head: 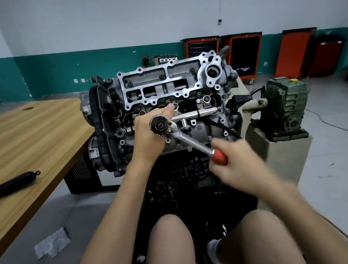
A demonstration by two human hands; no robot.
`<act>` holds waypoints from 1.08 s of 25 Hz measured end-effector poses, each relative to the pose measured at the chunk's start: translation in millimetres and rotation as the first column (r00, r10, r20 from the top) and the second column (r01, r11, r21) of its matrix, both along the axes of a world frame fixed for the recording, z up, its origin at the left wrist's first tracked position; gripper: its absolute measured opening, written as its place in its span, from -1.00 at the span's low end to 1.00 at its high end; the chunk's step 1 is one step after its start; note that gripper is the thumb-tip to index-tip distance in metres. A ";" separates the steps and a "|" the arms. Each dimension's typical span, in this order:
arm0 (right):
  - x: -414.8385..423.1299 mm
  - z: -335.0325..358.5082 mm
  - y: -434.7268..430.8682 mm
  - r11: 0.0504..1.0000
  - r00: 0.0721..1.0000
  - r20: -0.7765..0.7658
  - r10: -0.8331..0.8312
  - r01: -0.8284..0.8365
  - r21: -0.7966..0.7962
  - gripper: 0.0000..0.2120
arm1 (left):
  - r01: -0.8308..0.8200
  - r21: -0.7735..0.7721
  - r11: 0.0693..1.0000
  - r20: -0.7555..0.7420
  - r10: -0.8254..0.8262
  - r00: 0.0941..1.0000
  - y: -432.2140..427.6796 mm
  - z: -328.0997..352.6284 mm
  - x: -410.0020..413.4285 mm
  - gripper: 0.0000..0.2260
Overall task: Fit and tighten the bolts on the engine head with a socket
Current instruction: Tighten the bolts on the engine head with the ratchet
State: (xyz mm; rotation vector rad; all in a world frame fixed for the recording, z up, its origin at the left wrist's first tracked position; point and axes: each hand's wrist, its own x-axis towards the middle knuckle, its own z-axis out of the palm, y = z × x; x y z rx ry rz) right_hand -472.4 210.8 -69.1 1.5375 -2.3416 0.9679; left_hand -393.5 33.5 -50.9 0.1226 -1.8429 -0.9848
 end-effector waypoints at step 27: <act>8.3 4.1 1.0 0.993 0.992 0.068 0.111 -0.112 0.023 -0.67 | -0.040 -0.126 0.991 0.042 0.046 0.998 -6.4 1.6 1.4 -0.52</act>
